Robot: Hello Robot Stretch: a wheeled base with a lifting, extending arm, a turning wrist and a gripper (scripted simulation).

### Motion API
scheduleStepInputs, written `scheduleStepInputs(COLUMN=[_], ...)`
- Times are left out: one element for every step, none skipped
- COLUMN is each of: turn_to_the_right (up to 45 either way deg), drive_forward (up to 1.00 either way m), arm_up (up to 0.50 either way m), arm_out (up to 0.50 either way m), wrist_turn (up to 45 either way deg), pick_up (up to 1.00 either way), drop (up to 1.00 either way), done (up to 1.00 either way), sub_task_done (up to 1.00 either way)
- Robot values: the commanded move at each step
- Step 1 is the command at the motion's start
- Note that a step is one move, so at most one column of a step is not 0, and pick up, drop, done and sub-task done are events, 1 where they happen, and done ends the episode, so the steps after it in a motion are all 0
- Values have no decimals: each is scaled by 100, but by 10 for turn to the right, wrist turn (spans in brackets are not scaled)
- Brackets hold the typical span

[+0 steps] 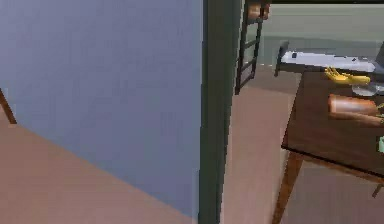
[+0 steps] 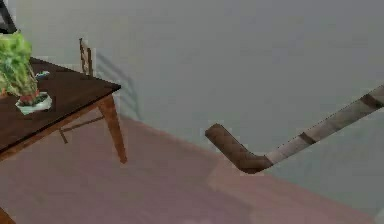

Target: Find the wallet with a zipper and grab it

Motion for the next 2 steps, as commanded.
scheduleStepInputs(turn_to_the_right=[-150,0], drive_forward=[0,10], arm_up=[0,0], arm_out=[0,0], wrist_turn=[0,0], pick_up=[0,0], drop=[0,0], done=[0,0], sub_task_done=[0,0])
